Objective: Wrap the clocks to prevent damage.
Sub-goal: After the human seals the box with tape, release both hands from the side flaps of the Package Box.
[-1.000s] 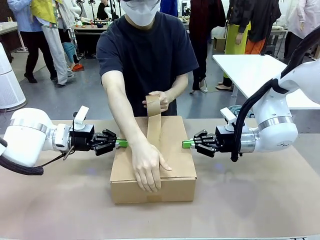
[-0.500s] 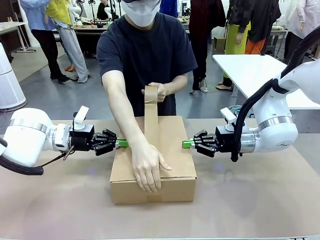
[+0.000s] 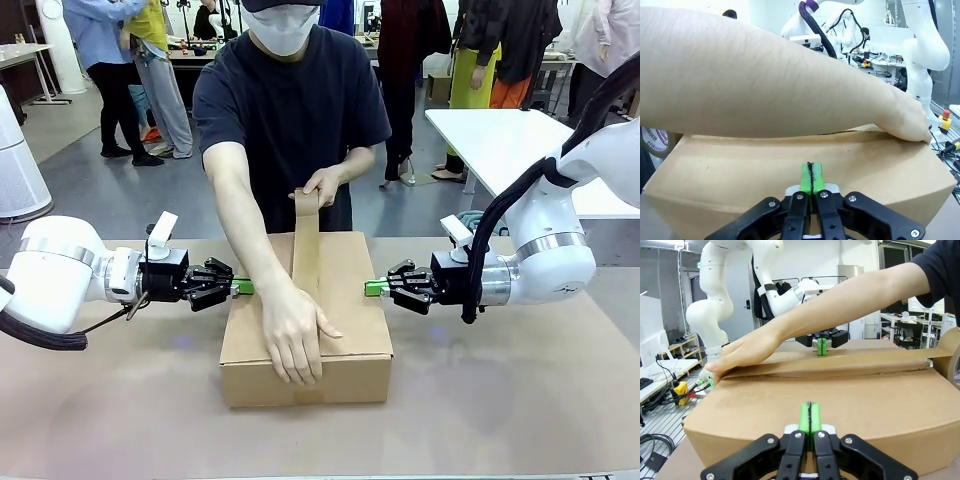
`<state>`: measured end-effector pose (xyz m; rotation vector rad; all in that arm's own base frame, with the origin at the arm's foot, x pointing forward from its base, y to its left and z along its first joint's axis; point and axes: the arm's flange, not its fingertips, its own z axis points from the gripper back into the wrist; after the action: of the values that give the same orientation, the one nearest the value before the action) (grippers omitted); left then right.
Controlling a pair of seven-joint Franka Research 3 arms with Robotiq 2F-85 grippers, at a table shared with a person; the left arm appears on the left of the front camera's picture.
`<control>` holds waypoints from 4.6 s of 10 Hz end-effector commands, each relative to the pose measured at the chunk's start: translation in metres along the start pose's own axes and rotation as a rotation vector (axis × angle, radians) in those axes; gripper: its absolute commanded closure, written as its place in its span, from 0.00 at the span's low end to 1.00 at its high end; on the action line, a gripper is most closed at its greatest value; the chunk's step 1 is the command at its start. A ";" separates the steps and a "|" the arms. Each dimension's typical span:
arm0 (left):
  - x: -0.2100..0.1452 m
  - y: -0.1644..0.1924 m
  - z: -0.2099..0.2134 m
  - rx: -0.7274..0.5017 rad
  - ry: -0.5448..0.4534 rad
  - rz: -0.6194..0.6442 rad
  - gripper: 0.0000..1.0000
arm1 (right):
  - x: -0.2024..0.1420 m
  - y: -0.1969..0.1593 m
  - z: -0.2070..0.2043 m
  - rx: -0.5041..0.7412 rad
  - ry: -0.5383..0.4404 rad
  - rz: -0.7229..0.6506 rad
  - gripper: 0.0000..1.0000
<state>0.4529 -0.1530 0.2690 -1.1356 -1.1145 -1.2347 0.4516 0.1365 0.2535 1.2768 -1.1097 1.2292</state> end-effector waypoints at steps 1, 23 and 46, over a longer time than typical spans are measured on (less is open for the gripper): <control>-0.003 -0.001 0.000 0.006 0.012 0.002 1.00 | -0.002 0.000 0.000 -0.006 0.004 -0.013 0.99; -0.003 -0.001 0.000 0.006 0.012 0.002 1.00 | -0.002 0.000 0.000 -0.006 0.004 -0.013 0.99; 0.246 -0.085 0.106 0.182 0.736 -0.123 1.00 | 0.244 0.146 -0.013 -0.374 0.864 -0.179 0.99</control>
<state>0.3703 -0.0732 0.5254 -0.4160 -0.7206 -1.4614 0.3197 0.1418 0.5111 0.4656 -0.5447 1.2049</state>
